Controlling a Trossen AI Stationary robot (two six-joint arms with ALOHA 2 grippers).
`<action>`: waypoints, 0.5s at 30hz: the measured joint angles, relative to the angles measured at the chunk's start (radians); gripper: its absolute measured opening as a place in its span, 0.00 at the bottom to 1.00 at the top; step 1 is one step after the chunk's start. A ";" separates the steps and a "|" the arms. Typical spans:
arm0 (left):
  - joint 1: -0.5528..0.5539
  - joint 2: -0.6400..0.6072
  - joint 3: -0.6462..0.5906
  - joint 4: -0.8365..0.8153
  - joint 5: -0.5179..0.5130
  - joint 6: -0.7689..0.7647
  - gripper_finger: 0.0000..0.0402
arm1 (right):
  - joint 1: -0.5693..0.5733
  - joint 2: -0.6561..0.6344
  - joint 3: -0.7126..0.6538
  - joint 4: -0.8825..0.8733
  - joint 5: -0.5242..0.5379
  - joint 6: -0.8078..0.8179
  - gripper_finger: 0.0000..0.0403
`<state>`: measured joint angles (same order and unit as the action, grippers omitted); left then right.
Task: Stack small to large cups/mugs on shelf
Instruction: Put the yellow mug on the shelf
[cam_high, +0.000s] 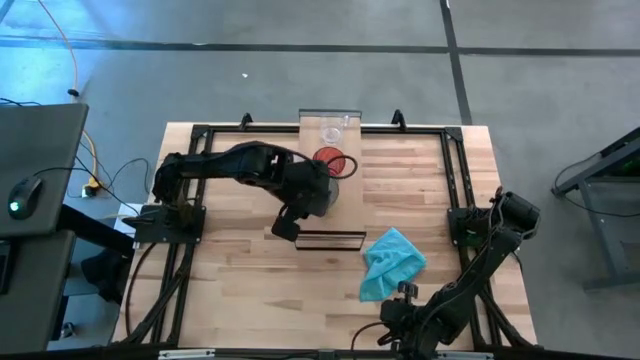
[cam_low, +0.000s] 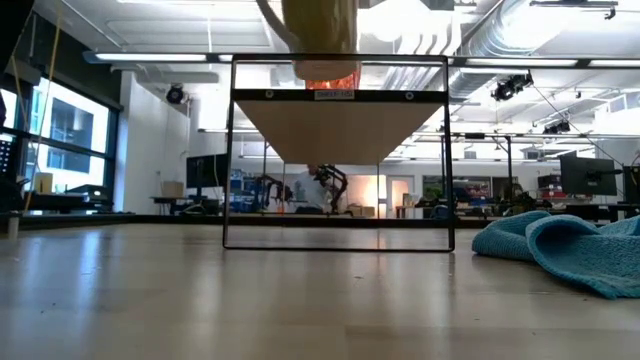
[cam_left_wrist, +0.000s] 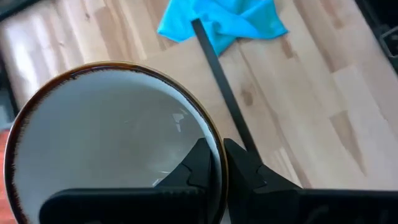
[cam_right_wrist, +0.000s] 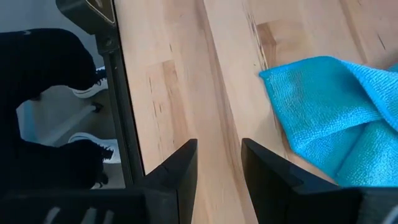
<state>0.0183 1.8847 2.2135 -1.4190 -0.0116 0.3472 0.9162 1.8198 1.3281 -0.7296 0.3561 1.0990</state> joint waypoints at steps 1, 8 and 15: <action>0.007 0.000 0.000 -0.007 0.014 0.001 0.03 | 0.000 0.000 0.000 0.000 0.001 0.000 0.29; 0.022 0.000 0.000 -0.012 0.023 0.022 0.03 | -0.008 0.000 0.000 0.003 0.019 0.000 0.29; 0.020 0.048 -0.001 -0.034 0.053 0.027 0.03 | -0.020 0.000 0.000 0.003 0.025 -0.023 0.29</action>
<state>0.0383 1.9322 2.2127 -1.4533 0.0410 0.3741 0.8967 1.8202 1.3281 -0.7270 0.3812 1.0759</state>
